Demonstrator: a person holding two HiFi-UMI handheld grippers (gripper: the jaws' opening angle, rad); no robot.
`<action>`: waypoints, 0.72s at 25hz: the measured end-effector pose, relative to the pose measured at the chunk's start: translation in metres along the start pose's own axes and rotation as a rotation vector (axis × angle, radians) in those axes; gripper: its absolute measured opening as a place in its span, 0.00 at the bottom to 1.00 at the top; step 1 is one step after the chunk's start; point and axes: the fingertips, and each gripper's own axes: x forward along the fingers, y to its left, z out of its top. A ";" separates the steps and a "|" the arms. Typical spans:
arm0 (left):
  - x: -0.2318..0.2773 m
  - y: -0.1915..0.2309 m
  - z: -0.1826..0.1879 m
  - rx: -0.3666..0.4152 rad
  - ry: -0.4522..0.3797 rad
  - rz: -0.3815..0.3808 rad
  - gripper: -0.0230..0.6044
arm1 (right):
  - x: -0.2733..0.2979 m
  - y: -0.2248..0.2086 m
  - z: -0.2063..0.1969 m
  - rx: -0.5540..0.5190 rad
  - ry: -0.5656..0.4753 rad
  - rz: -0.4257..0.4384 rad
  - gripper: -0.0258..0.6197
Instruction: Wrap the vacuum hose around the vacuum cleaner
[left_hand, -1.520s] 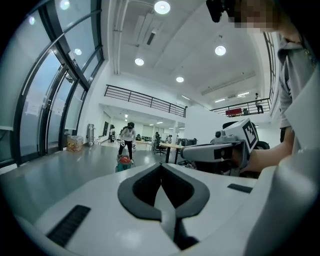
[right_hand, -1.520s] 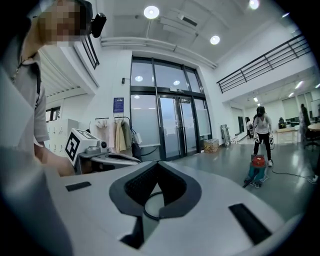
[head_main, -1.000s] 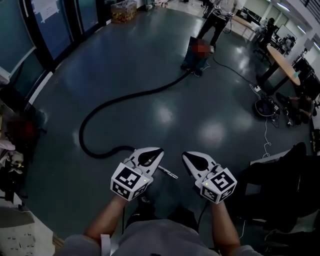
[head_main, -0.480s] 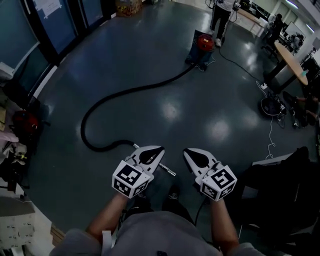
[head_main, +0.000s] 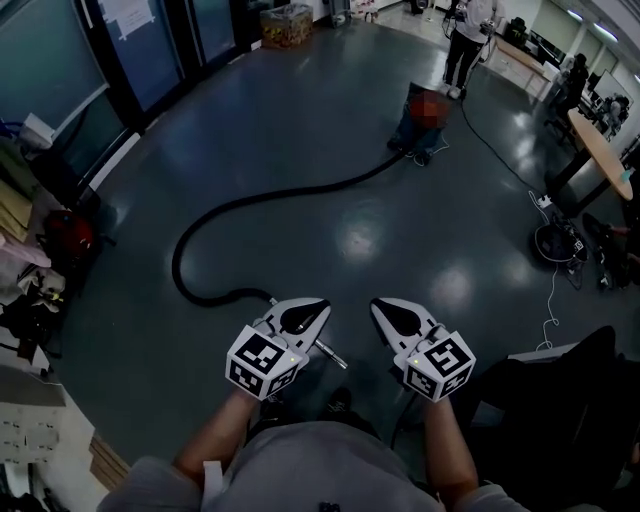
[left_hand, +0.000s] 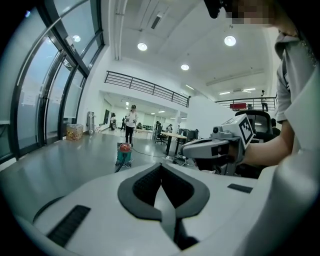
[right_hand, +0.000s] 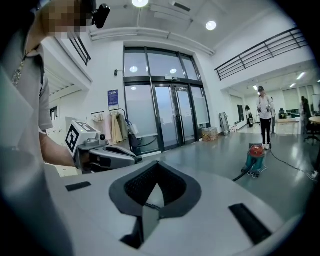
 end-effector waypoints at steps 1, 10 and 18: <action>0.002 -0.001 0.001 0.006 0.003 0.002 0.05 | -0.001 -0.003 0.001 0.001 -0.007 0.002 0.05; -0.002 0.011 0.000 0.019 0.032 0.004 0.05 | 0.010 -0.003 0.006 0.028 -0.066 0.026 0.05; 0.004 0.034 -0.023 0.039 0.105 -0.016 0.05 | 0.028 -0.012 -0.005 -0.081 -0.032 0.042 0.05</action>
